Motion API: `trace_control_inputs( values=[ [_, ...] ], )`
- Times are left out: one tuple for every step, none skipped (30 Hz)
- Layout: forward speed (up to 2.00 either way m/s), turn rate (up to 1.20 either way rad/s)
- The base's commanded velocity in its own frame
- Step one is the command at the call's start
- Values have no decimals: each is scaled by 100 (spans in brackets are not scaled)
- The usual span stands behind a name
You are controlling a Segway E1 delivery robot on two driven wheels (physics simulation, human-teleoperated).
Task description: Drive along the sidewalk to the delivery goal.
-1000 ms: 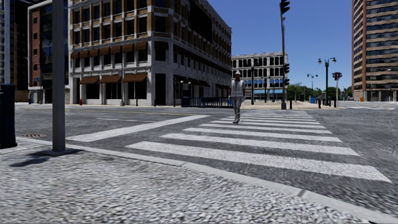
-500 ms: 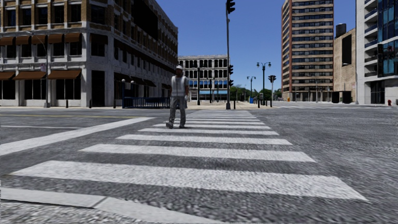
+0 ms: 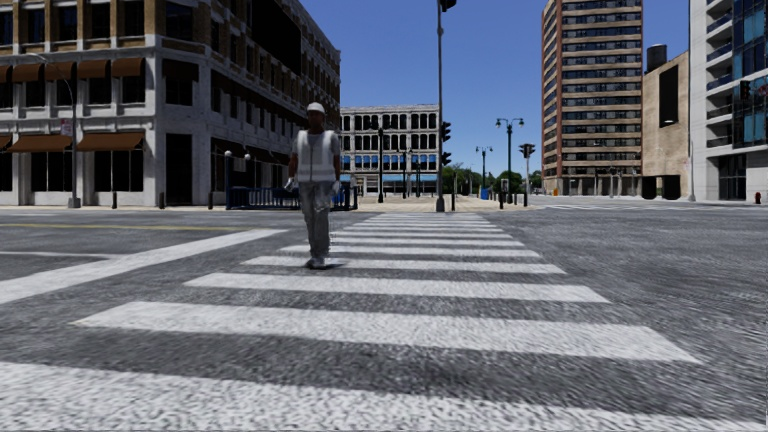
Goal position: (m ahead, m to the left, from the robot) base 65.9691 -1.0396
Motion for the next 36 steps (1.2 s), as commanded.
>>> trace_control_inputs(
  values=[
    [154, 0],
    [154, 0],
    [154, 0],
    [154, -3],
    [154, -22],
    [154, -36],
    [154, -36],
    [154, -38],
    [154, -39],
    [154, -39],
    [154, -39],
    [154, -39],
    [154, -36],
    [154, -12],
    [154, 0],
    [154, 0],
    [154, 0],
    [154, 0],
    [154, 0],
    [154, 0],
    [154, 0],
    [154, 0],
    [154, 0],
    [154, 0],
    [154, 0],
    [154, 0],
    [154, 0],
    [154, 0],
    [154, 0],
    [154, 0],
    [154, 0],
    [154, 0],
    [154, 0],
    [154, 0],
    [154, 0],
    [154, 0]
  ],
)
